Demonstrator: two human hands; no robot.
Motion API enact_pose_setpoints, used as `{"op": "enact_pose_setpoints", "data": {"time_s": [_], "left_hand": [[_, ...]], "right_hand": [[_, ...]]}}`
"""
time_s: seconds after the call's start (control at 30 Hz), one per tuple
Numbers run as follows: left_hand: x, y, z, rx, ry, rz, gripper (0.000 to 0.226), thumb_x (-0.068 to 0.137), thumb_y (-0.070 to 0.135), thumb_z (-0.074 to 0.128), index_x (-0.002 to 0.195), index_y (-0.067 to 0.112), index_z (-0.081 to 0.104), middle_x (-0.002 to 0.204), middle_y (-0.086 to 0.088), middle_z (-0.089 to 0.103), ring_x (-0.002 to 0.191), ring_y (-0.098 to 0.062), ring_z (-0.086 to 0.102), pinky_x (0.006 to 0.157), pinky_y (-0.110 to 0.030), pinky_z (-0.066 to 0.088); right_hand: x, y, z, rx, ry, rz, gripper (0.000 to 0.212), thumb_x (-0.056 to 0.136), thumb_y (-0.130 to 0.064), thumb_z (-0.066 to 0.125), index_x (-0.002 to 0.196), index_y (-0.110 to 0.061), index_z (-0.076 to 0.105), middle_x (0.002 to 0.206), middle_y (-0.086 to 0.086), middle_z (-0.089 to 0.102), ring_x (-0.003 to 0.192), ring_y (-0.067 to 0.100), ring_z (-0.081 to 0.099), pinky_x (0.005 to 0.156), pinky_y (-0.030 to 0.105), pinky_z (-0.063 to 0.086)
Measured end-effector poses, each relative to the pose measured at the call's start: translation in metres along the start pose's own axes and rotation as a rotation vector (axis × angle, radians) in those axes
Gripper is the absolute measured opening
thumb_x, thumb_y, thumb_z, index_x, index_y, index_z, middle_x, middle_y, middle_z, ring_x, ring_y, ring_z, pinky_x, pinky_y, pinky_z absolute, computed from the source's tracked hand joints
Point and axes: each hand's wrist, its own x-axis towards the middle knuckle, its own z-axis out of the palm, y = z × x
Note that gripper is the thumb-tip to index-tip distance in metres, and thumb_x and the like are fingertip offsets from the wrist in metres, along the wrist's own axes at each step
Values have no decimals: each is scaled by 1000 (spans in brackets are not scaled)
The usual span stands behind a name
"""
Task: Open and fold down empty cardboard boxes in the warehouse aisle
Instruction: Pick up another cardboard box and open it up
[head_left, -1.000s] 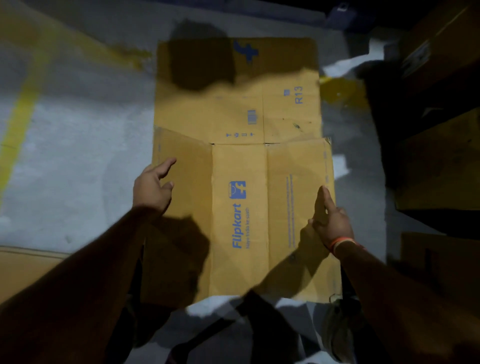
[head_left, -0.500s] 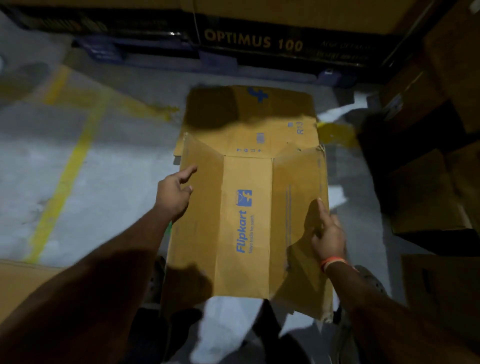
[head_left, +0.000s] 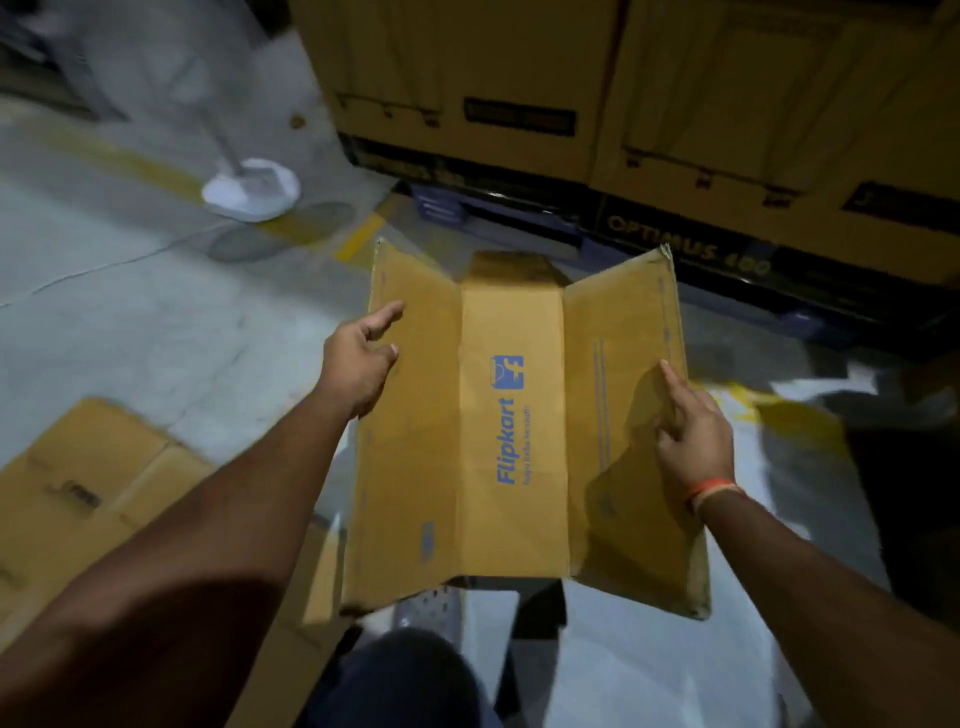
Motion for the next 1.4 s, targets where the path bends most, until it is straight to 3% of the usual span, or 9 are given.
{"op": "enact_pose_setpoints", "data": {"time_s": [0.37,0.47,0.6,0.8,0.93,1.03,1.13,1.27,1.4], "left_hand": [[-126,-67,-274,-94,573,-148,61,93,-10,59,143,26,59,144,12,56,135,-4,46,89,-1,41],[-179,-86,-330,-116,718,-176,61,92,-10,59,142,26,60,145,12,57,137,-5,47,101,-11,43],[-253,-116,-370,-90,851,-255,60,92,-8,61,141,26,60,144,11,58,134,-3,48,93,-3,39],[-343,-197,-369,-53,960,-483,62,88,-4,65,142,28,60,144,6,58,132,-8,53,110,-24,41],[-375,-263,-337,150,828,-937,62,84,7,66,142,27,58,151,-17,45,130,-41,50,106,-40,45],[-378,-280,-316,260,836,-1181,50,96,33,64,143,23,50,159,-23,24,137,-46,35,115,-51,31],[-367,-284,-302,238,606,-1074,38,97,24,58,133,36,59,163,-15,14,141,-41,28,115,-51,31],[-340,-281,-285,334,316,-881,71,65,27,51,135,23,64,154,-17,46,149,-42,27,119,-41,33],[-295,-223,-263,319,183,-749,50,90,18,64,140,16,61,152,-21,45,142,-35,43,108,-29,37]], "right_hand": [[-20,-277,105,64,-196,-505,78,84,12,59,152,-22,41,113,20,60,103,39,57,89,36,43],[-50,-332,135,115,-269,-609,79,83,11,61,152,-22,42,119,21,60,108,39,57,92,35,43],[-96,-373,176,121,-373,-666,85,82,11,61,154,-29,39,128,15,59,111,35,58,97,35,46],[-156,-381,238,-112,-584,-692,86,86,11,49,157,-32,30,110,7,44,86,23,48,85,31,47],[-191,-374,271,-665,-856,-635,76,93,-11,52,157,-38,22,149,19,20,135,45,31,112,49,38],[-203,-373,279,-825,-982,-630,76,98,-23,56,160,-36,13,158,23,8,142,50,20,115,49,30],[-195,-369,279,-780,-974,-628,77,96,-24,60,160,-34,17,160,21,10,143,49,19,114,49,31],[-182,-356,277,-685,-972,-620,79,93,-33,66,159,-33,21,162,19,14,145,45,23,116,46,33],[-167,-335,252,-537,-941,-556,79,92,-34,68,158,-32,25,163,16,17,148,41,23,118,42,31]]}}
